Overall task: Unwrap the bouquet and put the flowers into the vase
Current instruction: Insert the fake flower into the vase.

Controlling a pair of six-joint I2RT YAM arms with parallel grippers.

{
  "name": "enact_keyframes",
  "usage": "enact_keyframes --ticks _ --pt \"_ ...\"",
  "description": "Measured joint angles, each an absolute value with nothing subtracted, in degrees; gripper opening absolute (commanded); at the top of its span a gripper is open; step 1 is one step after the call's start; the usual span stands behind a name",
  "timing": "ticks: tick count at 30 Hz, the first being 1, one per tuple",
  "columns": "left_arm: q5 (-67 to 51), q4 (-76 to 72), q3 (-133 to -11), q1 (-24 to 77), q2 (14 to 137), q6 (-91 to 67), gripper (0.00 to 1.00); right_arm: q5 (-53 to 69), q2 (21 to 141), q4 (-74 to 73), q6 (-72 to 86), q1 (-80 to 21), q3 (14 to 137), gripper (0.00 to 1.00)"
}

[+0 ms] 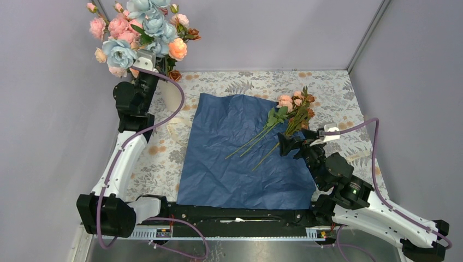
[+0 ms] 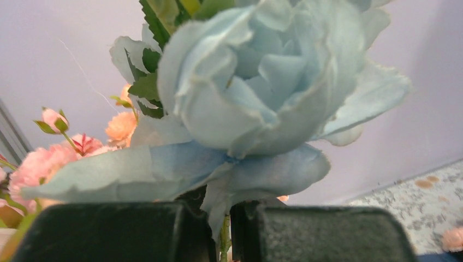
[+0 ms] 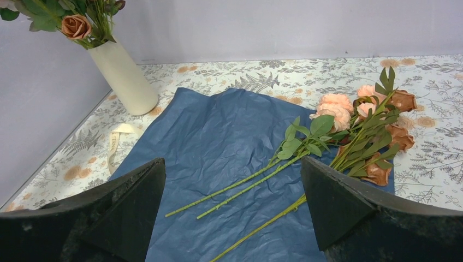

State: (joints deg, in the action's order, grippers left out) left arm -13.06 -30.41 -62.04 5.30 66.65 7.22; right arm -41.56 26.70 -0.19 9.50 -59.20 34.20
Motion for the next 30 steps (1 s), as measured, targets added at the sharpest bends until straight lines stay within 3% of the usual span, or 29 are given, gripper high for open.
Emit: enact_keyframes --ticks 30 --pt "-7.62 -42.63 -58.37 3.31 72.20 4.40 0.00 -43.09 24.62 -1.02 9.78 -59.18 33.23 1.00"
